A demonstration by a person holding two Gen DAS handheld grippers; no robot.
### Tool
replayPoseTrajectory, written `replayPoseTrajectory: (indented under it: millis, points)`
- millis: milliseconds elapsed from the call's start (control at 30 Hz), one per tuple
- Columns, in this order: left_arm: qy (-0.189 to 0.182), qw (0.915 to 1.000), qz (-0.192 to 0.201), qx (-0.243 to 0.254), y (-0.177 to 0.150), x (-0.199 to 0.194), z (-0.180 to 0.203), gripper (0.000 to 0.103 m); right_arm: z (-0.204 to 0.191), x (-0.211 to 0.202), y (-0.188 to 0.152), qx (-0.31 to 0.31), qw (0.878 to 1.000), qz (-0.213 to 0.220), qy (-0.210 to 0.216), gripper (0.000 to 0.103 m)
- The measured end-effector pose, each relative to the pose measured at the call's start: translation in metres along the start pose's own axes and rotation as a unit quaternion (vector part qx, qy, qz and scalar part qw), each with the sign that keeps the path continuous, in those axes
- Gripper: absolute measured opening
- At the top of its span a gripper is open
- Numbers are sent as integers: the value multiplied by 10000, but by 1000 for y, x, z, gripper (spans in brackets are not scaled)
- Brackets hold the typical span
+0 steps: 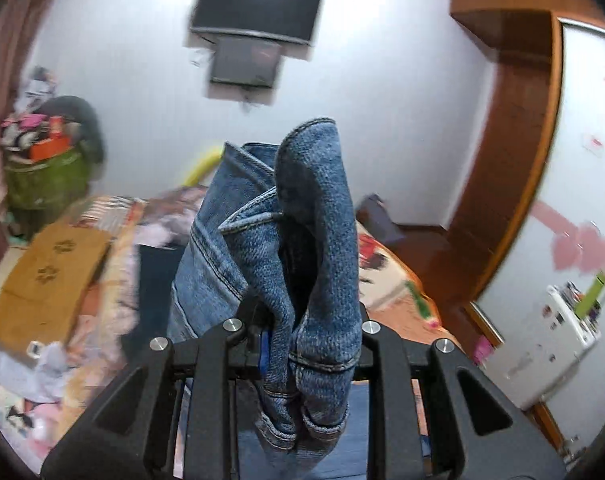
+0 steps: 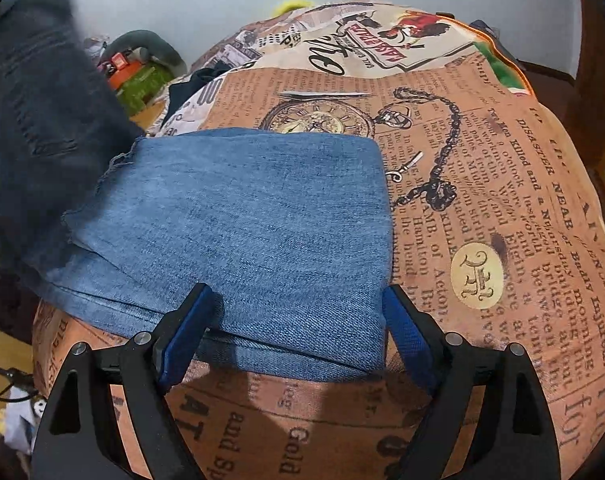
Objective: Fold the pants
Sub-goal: 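Fold the lifted jeans over the folded stack with the left tool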
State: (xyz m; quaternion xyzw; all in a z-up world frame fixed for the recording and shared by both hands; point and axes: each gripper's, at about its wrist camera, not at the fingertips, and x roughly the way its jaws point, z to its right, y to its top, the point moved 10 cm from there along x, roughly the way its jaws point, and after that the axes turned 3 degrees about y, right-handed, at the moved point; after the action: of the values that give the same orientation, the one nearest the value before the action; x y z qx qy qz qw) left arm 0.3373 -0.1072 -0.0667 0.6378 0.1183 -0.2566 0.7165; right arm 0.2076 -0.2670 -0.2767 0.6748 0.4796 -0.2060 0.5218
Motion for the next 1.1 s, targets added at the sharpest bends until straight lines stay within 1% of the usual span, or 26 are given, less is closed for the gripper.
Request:
replayPoseTrajectory:
  millis: [100, 167, 200, 267, 300, 400, 467, 533, 600, 633, 667, 700, 733, 767, 800, 833, 867, 967, 1067, 1100]
  points:
    - [-224, 9987, -414, 218, -15, 36, 42, 22, 3, -1, -2, -23, 10000, 34, 83, 85]
    - [-346, 9964, -702, 319, -29, 56, 62, 22, 3, -5, -6, -29, 9999, 40, 144, 85]
    - [-459, 9941, -918, 343, -41, 69, 75, 22, 3, -6, -7, -21, 9998, 38, 172, 85]
    - [-679, 9882, -1323, 357, -63, 85, 90, 22, 4, -8, -11, 10, 9997, 13, 244, 85]
    - [-732, 9856, -1474, 397, -78, 87, 95, 22, 4, -8, -13, 35, 9996, -1, 278, 85]
    - [-790, 9760, -1908, 693, -108, 99, 110, 22, 2, -13, -17, 13, 9995, 26, 306, 85]
    - [-815, 9674, -2195, 964, -125, 101, 124, 22, 1, -16, -19, -23, 9995, 34, 297, 85]
    - [-703, 9586, -2394, 1374, -142, 102, 137, 22, -1, -20, -22, -4, 9994, 47, 335, 84]
    - [-575, 9509, -2482, 1758, -153, 99, 146, 24, -1, -24, -24, 36, 9993, 53, 359, 84]
    - [-533, 9486, -2497, 1870, -156, 98, 148, 26, -1, -26, -25, 66, 9993, 55, 377, 84]
    - [-539, 9476, -2512, 1898, -161, 94, 147, 36, 0, -27, -26, 92, 9992, 58, 389, 84]
    - [-684, 9481, -2555, 1765, -163, 88, 150, 46, 0, -29, -27, 121, 9991, 65, 396, 84]
    - [-866, 9500, -2541, 1596, -162, 86, 150, 72, 1, -31, -27, 162, 9991, 73, 398, 84]
    - [-1152, 9542, -2433, 1306, -155, 77, 152, 88, 2, -33, -28, 181, 9990, 74, 398, 84]
    - [-1286, 9582, -2281, 1155, -147, 69, 155, 91, 3, -33, -28, 201, 9990, 74, 395, 84]
    - [-1340, 9626, -2092, 1085, -137, 62, 154, 94, 4, -34, -29, 222, 9990, 72, 386, 84]
    - [-1316, 9655, -1963, 1093, -129, 57, 154, 96, 5, -35, -29, 231, 9990, 68, 379, 84]
    - [-995, 9741, -1708, 1098, -104, 54, 136, 99, 4, -34, -30, 257, 9990, 40, 375, 84]
    - [-616, 9794, -1666, 963, -89, 68, 101, 99, 1, -34, -30, 270, 9988, 20, 412, 84]
    - [-474, 9802, -1696, 904, -86, 79, 82, 99, -1, -33, -30, 270, 9987, 13, 429, 84]
